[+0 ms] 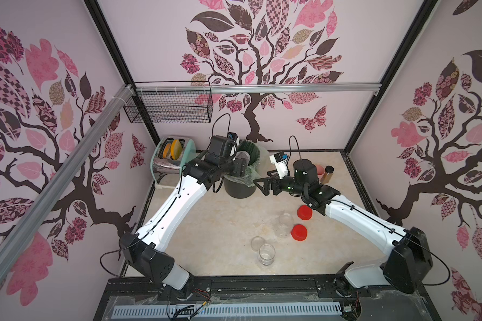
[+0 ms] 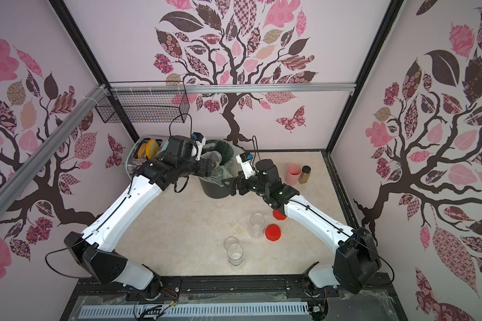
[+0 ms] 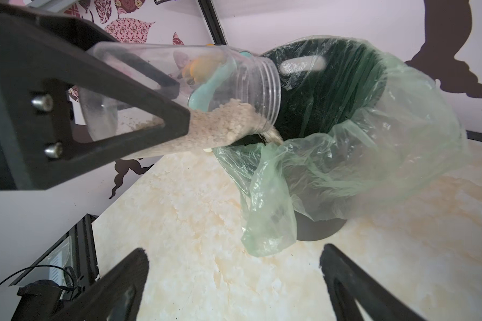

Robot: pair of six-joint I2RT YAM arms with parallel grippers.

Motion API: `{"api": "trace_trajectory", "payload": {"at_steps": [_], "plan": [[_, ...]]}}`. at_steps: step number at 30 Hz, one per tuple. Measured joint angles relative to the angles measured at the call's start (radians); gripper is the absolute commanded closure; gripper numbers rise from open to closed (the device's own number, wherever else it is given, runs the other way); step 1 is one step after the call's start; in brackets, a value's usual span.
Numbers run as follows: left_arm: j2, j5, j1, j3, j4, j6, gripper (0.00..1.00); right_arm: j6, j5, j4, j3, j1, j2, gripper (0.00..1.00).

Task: Empty expired oatmeal from jars
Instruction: Pour the expired oatmeal into the trash bin.

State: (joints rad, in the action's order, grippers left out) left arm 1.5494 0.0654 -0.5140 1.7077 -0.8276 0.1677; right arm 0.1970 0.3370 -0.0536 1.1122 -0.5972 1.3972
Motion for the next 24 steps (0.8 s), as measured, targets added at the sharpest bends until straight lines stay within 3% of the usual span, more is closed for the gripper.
{"api": "trace_trajectory", "payload": {"at_steps": [8,14,24], "plan": [[0.060,0.007,0.002,0.078,-0.040,0.006,1.00,0.000,0.004,-0.024,0.008,0.045,0.002,0.00],[0.095,0.048,0.008,0.138,-0.081,0.034,1.00,0.052,0.028,-0.015,0.112,0.091,0.055,0.00],[0.163,0.088,0.011,0.226,-0.163,0.068,1.00,-0.089,0.074,-0.046,0.107,0.095,0.051,0.00]]}}
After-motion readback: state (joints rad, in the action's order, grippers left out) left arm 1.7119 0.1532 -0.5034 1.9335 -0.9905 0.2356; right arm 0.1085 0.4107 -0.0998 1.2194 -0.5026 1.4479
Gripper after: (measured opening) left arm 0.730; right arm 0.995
